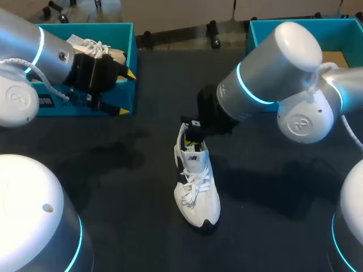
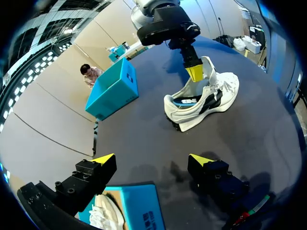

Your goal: Take the shoe out of the shoebox, open the shoe tongue, remove and reinsert the insole, then place the shoe into the shoebox

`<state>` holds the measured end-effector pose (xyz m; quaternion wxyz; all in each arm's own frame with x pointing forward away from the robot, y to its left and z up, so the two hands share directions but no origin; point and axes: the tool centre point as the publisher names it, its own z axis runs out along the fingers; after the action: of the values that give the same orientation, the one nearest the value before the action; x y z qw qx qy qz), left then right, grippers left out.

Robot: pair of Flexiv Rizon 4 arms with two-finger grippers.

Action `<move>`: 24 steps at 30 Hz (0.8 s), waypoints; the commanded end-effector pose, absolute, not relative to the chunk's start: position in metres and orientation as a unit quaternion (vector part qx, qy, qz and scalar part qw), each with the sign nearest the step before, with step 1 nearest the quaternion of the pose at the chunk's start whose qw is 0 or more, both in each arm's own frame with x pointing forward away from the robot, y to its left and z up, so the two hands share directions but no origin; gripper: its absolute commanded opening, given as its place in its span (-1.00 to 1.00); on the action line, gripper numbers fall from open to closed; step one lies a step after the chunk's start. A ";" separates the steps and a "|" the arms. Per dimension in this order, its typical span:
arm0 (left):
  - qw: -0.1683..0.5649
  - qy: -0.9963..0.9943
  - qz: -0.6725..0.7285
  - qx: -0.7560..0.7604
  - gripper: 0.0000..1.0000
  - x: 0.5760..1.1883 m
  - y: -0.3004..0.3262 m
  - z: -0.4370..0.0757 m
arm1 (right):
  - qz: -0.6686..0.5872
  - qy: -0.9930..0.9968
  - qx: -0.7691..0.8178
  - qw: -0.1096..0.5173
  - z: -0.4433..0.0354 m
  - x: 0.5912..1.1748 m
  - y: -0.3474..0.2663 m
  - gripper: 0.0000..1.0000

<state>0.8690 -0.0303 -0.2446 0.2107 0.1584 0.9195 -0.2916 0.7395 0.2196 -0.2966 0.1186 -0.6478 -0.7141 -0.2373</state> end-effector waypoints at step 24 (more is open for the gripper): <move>0.236 0.921 -0.284 0.127 1.00 0.893 -0.020 -0.223 | -0.205 -0.702 -0.681 0.026 -0.322 0.750 0.201 -1.00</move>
<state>0.8925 -0.0184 -0.2225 0.2364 0.1275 0.9198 -0.2861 0.7490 0.1977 -0.3188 0.0284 -0.6804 -0.7032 -0.2043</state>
